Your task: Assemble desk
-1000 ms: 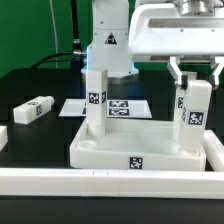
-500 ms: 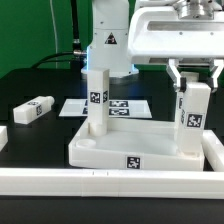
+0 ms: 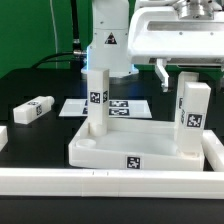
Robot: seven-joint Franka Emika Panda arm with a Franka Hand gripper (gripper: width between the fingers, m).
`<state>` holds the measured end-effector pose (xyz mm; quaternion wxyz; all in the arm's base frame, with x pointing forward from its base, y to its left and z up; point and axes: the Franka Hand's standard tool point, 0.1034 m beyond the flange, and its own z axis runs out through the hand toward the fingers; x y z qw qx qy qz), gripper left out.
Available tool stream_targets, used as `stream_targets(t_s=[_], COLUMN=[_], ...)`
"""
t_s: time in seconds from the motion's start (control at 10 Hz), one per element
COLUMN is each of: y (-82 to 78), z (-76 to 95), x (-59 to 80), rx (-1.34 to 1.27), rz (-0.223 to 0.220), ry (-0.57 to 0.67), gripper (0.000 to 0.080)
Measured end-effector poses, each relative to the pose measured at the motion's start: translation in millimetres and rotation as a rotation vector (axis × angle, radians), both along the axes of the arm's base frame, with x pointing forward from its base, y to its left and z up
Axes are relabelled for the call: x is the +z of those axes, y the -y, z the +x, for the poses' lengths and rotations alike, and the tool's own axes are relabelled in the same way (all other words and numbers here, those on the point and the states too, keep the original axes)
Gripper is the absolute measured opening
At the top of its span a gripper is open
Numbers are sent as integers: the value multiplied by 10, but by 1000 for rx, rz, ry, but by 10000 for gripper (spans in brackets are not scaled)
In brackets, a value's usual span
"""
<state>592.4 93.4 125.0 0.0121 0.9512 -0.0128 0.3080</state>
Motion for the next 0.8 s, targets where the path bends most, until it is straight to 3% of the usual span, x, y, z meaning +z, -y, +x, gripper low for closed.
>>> stream_targets(t_s=[0.4,0.7,0.8], y=[-15,-14,1], z=[53,25,-23], x=[258,186,93], rx=[1,0,-8], rz=[37,45,59], ry=[-30,-80,-155], gripper=[649,649,649])
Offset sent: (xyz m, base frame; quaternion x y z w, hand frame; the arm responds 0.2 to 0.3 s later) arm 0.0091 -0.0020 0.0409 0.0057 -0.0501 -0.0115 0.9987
